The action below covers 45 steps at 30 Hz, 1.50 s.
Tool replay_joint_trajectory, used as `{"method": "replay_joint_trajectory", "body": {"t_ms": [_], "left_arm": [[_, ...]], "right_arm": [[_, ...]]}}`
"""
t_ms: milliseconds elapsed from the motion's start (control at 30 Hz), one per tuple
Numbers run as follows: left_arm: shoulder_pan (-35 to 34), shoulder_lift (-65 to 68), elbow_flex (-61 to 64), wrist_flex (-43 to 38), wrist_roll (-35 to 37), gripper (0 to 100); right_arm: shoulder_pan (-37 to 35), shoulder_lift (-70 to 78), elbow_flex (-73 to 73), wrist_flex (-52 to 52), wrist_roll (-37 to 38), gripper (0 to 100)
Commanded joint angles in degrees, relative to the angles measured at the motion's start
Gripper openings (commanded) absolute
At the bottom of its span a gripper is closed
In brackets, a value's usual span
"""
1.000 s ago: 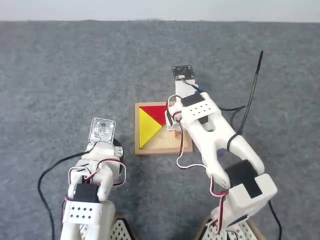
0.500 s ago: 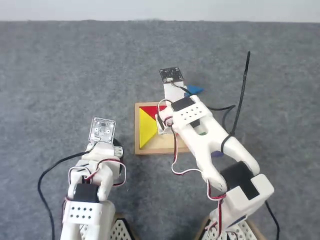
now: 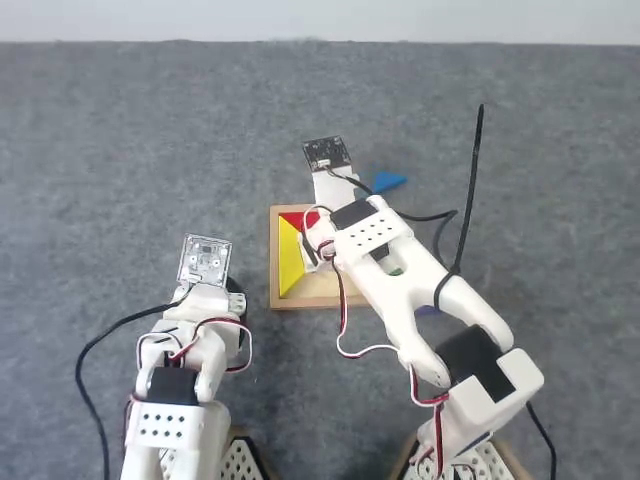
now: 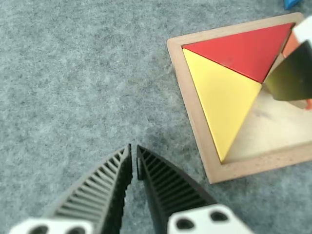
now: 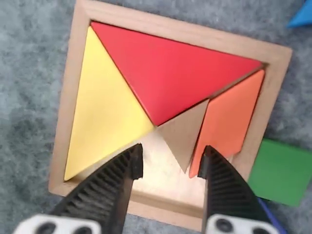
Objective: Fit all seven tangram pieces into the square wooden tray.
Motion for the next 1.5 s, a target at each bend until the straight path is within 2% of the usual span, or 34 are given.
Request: {"method": "replay_joint_trajectory", "body": {"t_ms": [0,167,333,467,533,667,833,1000,1200,1467], "left_arm": [[-0.3,-0.7,-0.5,0.3,0.4,2],[-0.3,-0.7,-0.5,0.3,0.4,2],[-0.2,-0.7,-0.5,0.3,0.4,2],[-0.2,-0.7,-0.5,0.3,0.4,2],[-0.2,-0.7,-0.5,0.3,0.4,2],[-0.2,-0.7,-0.5,0.3,0.4,2],[-0.2,-0.7,-0.5,0.3,0.4,2],[-0.2,-0.7,-0.5,0.3,0.4,2],[-0.2,-0.7,-0.5,0.3,0.4,2],[-0.2,-0.7,-0.5,0.3,0.4,2]], "right_arm": [[-0.4,-0.7,-2.3,-1.2,-0.3,19.4],[1.9,-2.0,-2.7,1.1,0.4,19.4],[12.2,-11.0,-3.2,8.7,6.2,19.4],[18.9,-17.3,0.5,8.9,6.8,19.5],[20.3,-18.2,2.4,8.7,9.7,19.5],[20.1,-17.1,4.6,8.8,16.4,19.6],[20.1,-12.7,5.2,8.2,20.5,19.8],[18.2,-7.2,5.5,3.5,20.9,19.9],[12.3,-4.1,5.5,3.3,20.6,19.9],[14.9,-1.3,5.4,3.5,20.8,19.9]]}}
